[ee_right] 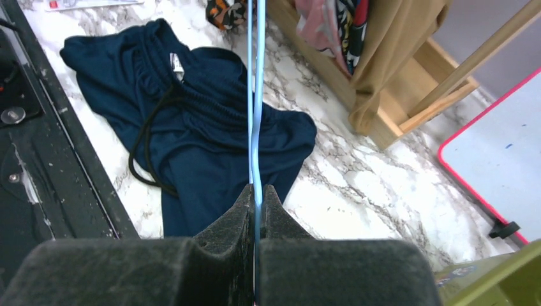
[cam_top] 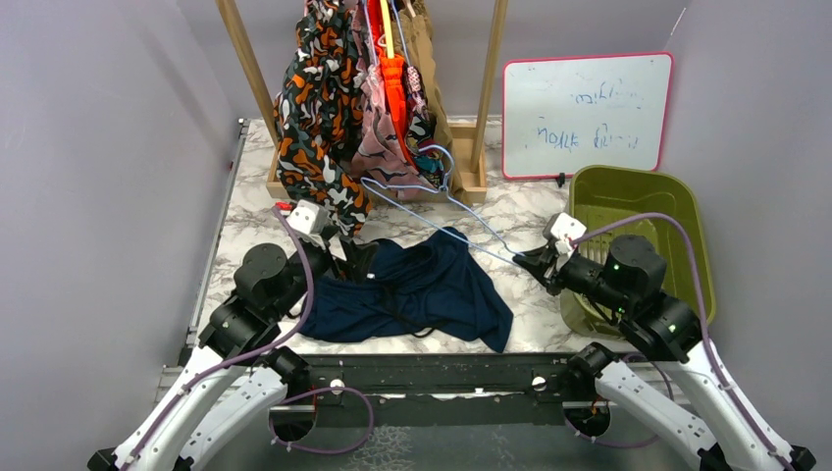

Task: Remove the shorts from the hanger
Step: Remove the shorts from the hanger, then place the hanger on the clothes rod.

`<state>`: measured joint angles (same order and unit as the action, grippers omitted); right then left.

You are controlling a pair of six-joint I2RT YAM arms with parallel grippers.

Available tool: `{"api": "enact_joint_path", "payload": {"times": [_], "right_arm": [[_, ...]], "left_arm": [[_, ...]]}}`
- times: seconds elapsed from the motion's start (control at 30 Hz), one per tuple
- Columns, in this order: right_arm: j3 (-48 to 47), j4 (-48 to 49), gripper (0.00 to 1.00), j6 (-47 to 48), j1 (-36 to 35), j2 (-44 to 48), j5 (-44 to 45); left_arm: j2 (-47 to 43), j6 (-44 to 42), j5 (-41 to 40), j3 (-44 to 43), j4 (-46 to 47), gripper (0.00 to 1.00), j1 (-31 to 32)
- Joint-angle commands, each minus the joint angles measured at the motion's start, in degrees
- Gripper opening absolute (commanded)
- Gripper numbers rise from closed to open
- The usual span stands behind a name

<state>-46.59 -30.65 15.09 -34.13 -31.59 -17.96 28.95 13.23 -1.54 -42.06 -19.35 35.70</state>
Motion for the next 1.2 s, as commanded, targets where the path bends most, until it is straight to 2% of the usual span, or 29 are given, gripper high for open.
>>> {"api": "enact_joint_path", "payload": {"times": [0.0,0.1,0.17,0.37,0.6,0.87,1.0,1.1,1.17], "right_arm": [[-6.63,-3.67,0.01,-2.84,-0.14,-1.24,4.13],[-12.34,-7.98,0.01,-2.33,-0.15,-3.11,8.68],[-13.54,-6.70,0.01,-3.19,-0.10,-2.26,10.58],[-8.12,8.92,0.01,-9.02,-0.14,5.58,11.27],[-1.50,21.08,0.01,-12.86,-0.14,9.53,16.24],[3.38,25.69,0.01,-17.80,-0.15,11.21,33.35],[7.32,33.04,0.01,-18.89,-0.10,14.88,28.19],[7.06,34.42,0.01,-20.42,-0.12,14.82,24.94],[6.38,33.78,0.01,-20.59,-0.15,14.06,26.06]], "left_arm": [[1.13,0.92,-2.52,0.29,1.25,0.99,-0.11],[1.61,0.92,-2.65,0.38,1.19,0.99,-0.11],[1.70,1.15,-3.32,0.51,1.30,0.99,-0.06],[0.84,1.97,-5.46,1.01,1.60,0.99,-0.10],[-0.47,2.31,-7.02,1.67,1.31,0.99,-0.09],[2.08,2.45,-7.25,1.65,0.55,0.99,-0.11],[3.54,2.83,-7.21,1.71,0.38,0.99,-0.11],[4.17,2.76,-7.29,1.63,0.42,0.99,-0.11],[4.24,2.83,-7.49,1.84,0.42,0.99,-0.09]]}}
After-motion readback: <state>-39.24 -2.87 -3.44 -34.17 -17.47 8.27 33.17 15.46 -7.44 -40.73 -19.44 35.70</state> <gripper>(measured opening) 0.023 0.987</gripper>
